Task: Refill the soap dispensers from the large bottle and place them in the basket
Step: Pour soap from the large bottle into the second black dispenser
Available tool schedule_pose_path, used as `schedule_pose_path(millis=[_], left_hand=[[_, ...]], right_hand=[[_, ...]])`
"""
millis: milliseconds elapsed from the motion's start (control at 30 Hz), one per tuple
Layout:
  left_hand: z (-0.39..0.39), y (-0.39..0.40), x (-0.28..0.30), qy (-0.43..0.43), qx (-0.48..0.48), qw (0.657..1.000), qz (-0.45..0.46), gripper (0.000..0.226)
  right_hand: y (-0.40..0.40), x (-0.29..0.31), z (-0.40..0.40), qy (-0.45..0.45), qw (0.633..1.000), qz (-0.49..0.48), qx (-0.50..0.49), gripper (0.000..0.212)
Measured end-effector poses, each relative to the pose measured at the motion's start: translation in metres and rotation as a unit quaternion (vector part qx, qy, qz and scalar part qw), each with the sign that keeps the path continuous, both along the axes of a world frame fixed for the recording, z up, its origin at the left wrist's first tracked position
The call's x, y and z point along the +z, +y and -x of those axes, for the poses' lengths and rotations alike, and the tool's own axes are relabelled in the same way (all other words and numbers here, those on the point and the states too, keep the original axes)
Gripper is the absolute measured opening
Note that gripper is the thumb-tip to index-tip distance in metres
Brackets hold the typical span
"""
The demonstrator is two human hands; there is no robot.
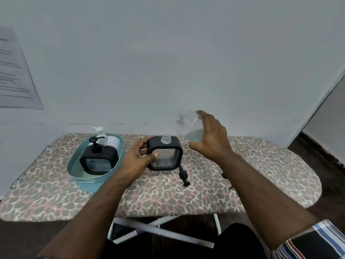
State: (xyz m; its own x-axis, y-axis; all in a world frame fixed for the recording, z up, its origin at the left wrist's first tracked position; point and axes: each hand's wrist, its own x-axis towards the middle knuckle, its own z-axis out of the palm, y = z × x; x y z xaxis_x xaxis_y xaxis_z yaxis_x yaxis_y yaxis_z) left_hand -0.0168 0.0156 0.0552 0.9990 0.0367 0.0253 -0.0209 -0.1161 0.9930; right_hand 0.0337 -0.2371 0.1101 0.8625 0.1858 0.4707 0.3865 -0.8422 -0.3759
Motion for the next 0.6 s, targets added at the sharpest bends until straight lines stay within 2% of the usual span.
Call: schedule_pose_path(millis=[333,600], left_hand=[[0.005,0.005,0.010,-0.014,0.005,1.000,0.022,0.049],[0.003,0.005,0.011,-0.020,0.006,0.999,0.031,0.049]], right_hand=[[0.004,0.016,0.001,-0.070,0.990,0.122,0.006,0.098],[0.006,0.021,-0.007,-0.114,0.979,0.169,0.008,0.092]])
